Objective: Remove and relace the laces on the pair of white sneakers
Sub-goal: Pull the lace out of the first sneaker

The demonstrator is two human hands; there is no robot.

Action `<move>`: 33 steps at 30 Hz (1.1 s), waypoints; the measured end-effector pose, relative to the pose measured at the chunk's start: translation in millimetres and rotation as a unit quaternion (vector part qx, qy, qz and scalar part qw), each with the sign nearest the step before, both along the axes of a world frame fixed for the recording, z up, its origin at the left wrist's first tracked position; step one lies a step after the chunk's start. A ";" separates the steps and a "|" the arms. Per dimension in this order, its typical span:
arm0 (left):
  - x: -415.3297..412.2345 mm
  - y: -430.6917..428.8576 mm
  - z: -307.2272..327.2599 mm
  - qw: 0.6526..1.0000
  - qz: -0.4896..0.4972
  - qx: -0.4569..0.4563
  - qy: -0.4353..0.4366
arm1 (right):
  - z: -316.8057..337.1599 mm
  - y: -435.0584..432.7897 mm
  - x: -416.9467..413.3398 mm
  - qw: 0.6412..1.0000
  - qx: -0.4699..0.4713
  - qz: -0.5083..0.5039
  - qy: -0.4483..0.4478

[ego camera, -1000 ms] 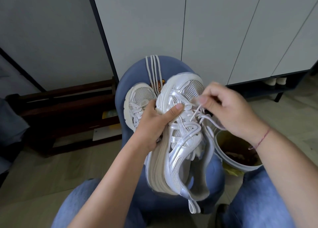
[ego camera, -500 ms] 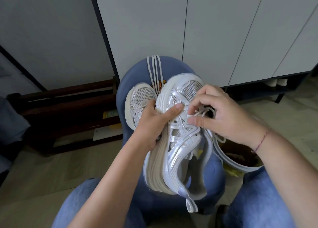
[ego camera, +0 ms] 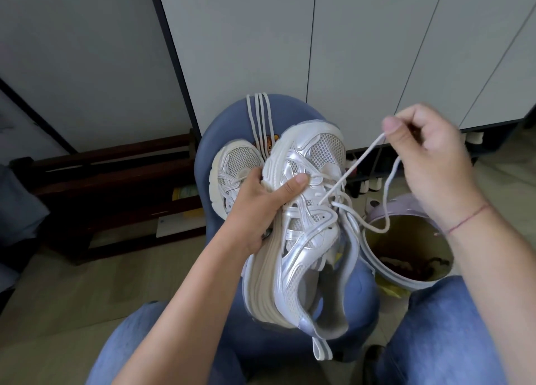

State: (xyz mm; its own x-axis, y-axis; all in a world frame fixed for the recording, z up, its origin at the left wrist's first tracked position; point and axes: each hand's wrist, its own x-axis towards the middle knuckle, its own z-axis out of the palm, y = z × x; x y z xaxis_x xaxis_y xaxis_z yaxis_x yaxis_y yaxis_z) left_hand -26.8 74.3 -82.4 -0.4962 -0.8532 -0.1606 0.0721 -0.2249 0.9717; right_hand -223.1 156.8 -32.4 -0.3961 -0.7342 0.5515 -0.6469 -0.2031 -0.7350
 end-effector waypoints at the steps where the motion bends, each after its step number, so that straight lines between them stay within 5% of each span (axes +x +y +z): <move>1: 0.2 0.6 0.0 1.000 0.000 -0.001 0.000 | -0.4 0.8 -4.0 1.000 0.025 0.001 -0.008; 8: -2.4 -0.3 -1.4 1.000 0.008 -0.007 0.004 | -9.9 2.4 18.2 0.966 0.128 0.192 0.117; 15: -2.5 -1.0 -3.3 1.000 0.015 -0.003 -0.006 | -14.7 -1.1 27.3 0.957 0.133 0.199 0.165; 20: -1.0 -0.1 -0.2 1.000 0.012 0.009 0.017 | -13.8 -0.9 37.4 0.957 0.050 0.226 -0.176; 25: 2.6 1.2 1.6 0.999 0.003 0.012 0.032 | -2.2 -8.8 21.8 0.807 -0.033 0.278 -0.520; 27: 2.5 2.5 -0.5 0.999 0.004 0.011 0.030 | -1.0 -8.8 13.5 0.826 -0.031 0.237 -0.511; 31: 2.6 0.3 -2.8 0.999 0.020 0.022 0.041 | -13.0 -6.7 14.6 0.940 0.043 0.126 -0.314; 33: 3.9 -2.7 -2.3 0.998 0.027 0.018 0.052 | -14.7 -6.2 15.1 0.960 0.069 0.097 -0.253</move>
